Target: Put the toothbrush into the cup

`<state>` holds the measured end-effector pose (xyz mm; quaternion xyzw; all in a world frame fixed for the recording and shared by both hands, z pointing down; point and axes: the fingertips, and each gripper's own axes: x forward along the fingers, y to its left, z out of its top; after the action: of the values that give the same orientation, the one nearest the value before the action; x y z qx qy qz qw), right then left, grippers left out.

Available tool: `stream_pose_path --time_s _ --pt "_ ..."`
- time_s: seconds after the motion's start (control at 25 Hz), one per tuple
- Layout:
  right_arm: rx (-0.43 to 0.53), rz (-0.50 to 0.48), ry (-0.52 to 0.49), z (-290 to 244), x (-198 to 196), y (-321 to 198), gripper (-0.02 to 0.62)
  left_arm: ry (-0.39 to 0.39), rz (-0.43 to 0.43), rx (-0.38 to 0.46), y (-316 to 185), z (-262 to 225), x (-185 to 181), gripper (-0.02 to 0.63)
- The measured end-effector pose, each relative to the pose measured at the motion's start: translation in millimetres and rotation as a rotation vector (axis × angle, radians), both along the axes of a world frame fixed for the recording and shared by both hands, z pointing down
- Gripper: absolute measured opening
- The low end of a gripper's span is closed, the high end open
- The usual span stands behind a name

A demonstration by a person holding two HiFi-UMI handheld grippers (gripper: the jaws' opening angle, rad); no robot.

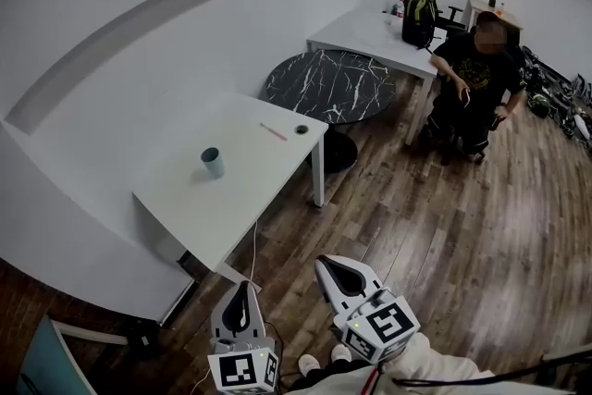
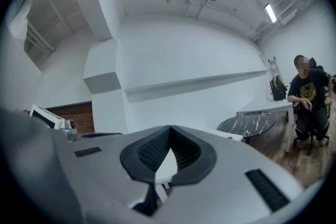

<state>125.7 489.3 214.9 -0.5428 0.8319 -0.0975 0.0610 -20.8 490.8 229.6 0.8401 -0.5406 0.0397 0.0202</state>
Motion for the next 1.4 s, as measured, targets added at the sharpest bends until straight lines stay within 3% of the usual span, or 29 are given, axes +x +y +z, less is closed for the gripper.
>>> stream_pose_path --time_s 0.44,0.92,1.4 --pt "0.010 0.022 -0.012 1.1 44.5 0.5 0.003 -0.018 0.017 0.019 -7.1 -1.3 38.1 0.009" --pt "0.027 0.016 -0.018 -1.6 71.2 -6.2 0.003 -0.020 -0.015 0.038 -22.7 -6.9 49.9 0.009" --pt "0.047 0.042 0.003 1.6 78.8 -62.1 0.003 -0.016 0.000 0.079 -88.5 -7.0 53.7 0.009"
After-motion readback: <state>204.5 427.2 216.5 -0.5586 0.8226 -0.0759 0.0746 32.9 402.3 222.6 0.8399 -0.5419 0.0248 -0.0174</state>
